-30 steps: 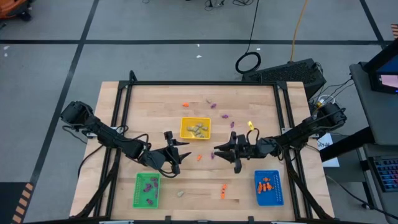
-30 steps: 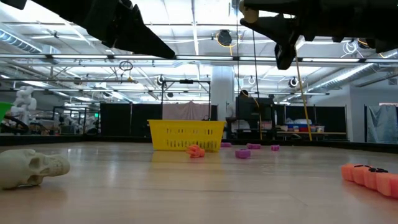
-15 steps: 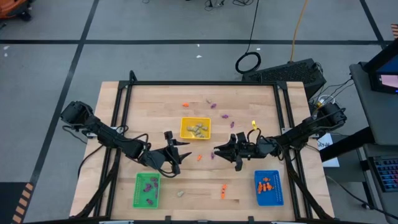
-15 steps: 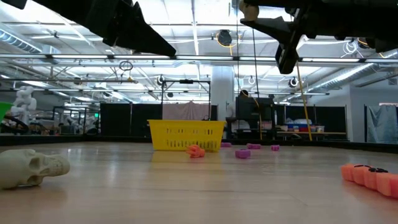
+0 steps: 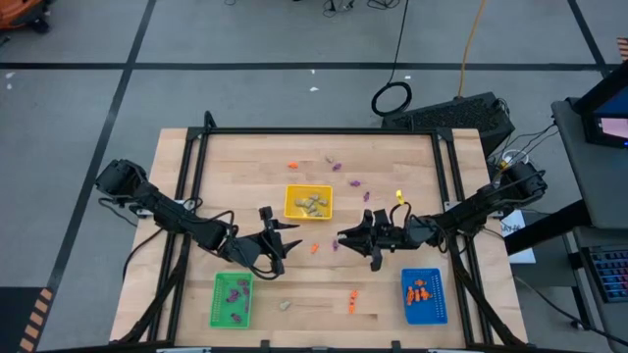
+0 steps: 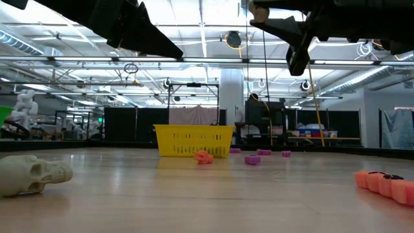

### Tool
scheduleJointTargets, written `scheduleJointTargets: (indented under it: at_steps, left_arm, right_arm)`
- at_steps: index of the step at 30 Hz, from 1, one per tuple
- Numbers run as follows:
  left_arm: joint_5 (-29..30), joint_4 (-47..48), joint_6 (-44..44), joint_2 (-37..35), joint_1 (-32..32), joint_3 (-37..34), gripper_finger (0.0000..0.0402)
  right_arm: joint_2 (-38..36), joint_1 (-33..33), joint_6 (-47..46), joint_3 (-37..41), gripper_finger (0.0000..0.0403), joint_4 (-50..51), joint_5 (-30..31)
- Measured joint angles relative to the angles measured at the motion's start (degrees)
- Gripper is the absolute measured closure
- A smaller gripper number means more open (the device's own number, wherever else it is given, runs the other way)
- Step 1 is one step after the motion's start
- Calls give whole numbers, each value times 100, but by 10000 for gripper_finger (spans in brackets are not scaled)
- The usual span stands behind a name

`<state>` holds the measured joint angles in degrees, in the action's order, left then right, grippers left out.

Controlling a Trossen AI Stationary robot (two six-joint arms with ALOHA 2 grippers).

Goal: Sort Halloween decoration
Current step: Put the white skull toy in the yellow basket

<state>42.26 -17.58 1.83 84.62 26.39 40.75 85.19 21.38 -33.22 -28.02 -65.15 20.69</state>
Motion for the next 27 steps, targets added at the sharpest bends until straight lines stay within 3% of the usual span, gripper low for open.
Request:
scheduleJointTargets:
  at_steps: [6,27]
  left_arm:
    - [0,2,0,0,0,0,210]
    - [0,8,-2,0,0,0,210]
  right_arm:
    - [0,-1,498,-1,321,24,0]
    - [0,-1,3688,-3,321,29,0]
